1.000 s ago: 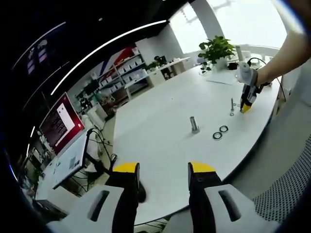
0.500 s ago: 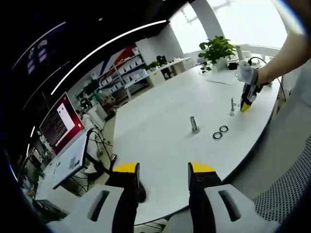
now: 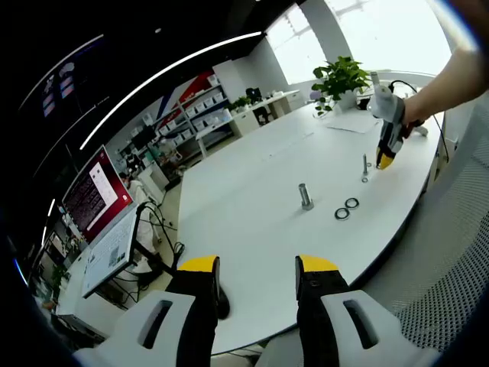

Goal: Place the washer onto the threaded stud by aligning its center hole with the stud, sliding it down to the base, and recovering from edge contact or off-axis alignment until the washer reaches the visible bottom stop.

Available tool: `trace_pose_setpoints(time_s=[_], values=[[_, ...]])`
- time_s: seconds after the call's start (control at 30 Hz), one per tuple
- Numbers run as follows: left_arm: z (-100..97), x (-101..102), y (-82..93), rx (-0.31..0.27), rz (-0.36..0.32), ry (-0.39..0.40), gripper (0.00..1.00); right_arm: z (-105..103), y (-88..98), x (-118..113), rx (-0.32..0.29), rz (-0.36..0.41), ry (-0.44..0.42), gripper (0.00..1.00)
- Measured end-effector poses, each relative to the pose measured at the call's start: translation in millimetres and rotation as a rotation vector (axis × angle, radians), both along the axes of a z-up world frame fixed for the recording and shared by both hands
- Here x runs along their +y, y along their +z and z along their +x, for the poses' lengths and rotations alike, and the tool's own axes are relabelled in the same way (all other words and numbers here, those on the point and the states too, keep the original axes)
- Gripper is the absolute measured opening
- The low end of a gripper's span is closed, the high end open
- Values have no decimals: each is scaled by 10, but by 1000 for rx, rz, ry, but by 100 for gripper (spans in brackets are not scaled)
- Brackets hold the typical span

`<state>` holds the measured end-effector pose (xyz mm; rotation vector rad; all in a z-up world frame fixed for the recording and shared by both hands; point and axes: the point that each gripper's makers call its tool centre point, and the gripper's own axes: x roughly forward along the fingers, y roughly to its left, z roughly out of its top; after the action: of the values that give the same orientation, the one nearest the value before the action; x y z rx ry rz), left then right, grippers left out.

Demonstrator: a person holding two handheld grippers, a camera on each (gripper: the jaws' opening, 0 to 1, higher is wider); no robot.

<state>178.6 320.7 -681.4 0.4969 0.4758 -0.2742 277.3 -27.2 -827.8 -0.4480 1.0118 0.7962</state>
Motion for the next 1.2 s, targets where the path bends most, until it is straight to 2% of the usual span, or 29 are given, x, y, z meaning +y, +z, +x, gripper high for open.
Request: trace_pose_setpoints(time_s=[0.33,0.43,0.8,1.2], values=[[1,3,-5,1,2,0,38,23,137,33,-44,-10,33,15],[0,2,-6,1,3,0,38,22,182,66,-45,16,23,15],[-2,5,-8,2,3,0,37,172,332,98,-131,26,6,15],[2,12,-13,3,5,0,37,316,388,113,-211,6,2,15]])
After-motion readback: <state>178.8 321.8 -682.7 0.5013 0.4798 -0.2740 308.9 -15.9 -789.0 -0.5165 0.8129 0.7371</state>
